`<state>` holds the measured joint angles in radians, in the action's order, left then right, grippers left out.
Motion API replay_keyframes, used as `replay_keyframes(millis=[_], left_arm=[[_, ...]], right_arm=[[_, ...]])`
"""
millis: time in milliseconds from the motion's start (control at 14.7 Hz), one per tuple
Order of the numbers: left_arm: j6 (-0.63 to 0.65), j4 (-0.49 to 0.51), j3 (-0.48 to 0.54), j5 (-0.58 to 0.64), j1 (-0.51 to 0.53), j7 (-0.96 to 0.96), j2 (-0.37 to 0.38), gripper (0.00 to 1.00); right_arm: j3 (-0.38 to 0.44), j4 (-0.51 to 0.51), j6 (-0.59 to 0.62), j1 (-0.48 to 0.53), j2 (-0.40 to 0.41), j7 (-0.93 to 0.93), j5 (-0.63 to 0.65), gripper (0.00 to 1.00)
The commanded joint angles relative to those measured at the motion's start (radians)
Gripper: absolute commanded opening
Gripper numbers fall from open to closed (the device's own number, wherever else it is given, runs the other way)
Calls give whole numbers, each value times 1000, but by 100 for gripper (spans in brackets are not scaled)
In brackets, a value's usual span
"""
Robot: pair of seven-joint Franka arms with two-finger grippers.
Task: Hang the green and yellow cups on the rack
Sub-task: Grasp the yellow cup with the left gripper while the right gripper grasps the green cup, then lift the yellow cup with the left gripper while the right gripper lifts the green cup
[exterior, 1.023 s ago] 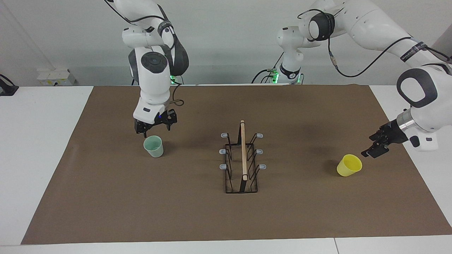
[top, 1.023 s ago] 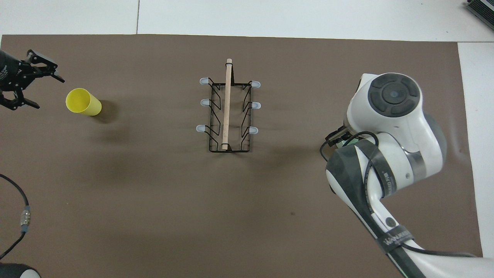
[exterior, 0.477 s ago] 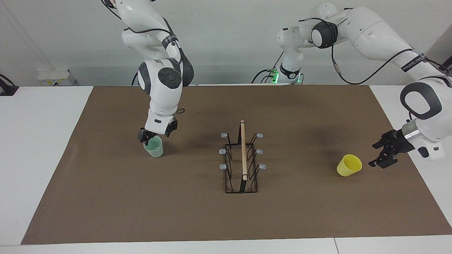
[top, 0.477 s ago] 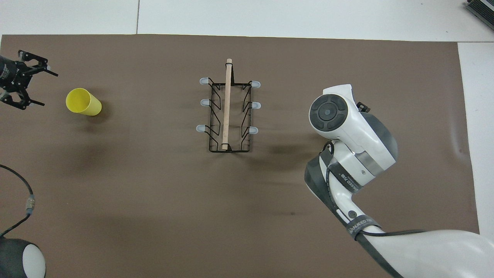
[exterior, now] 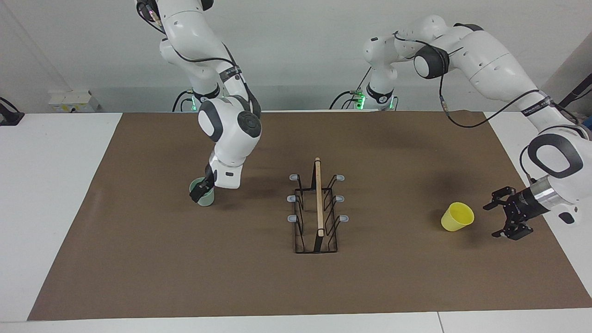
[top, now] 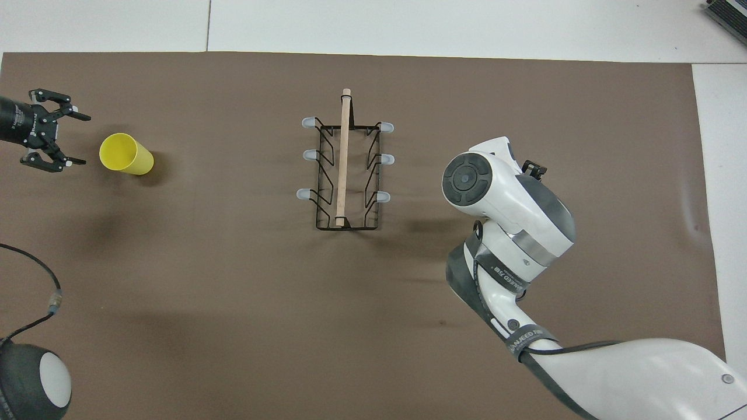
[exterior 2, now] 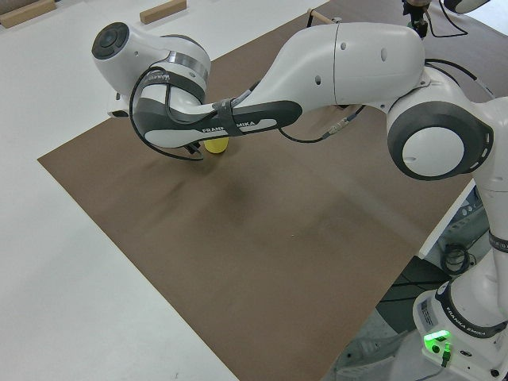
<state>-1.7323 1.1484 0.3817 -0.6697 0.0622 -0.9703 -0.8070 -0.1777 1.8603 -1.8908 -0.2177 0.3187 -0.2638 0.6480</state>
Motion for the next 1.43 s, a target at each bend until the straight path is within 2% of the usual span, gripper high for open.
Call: replay_keyframes(millis=[0, 205, 341, 545, 886, 1091, 1364], left_arm=[[-39, 169, 17, -95, -25, -48, 86, 100], [-71, 325, 17, -195, -35, -83, 152, 100], [-134, 428, 16, -311, -36, -97, 193, 100], [-153, 511, 16, -375, -80, -123, 239, 100], [-329, 723, 16, -528, -122, -128, 317, 100], [-357, 734, 9, -593, -125, -128, 319, 100], [-403, 732, 3, -610, -160, -122, 315, 100]], right_arm=[[-3, -41, 48, -5, 22, -34, 21, 100], [-3, -61, 29, 14, 33, -146, 21, 100], [-3, -72, 21, 20, 39, -160, 21, 100], [-3, -56, 24, 5, 51, -158, 22, 100], [-3, -67, 13, -5, 89, -149, 25, 100], [-3, -50, -27, 0, 112, -149, 54, 100], [-3, 7, -57, -3, 128, -156, 131, 100]])
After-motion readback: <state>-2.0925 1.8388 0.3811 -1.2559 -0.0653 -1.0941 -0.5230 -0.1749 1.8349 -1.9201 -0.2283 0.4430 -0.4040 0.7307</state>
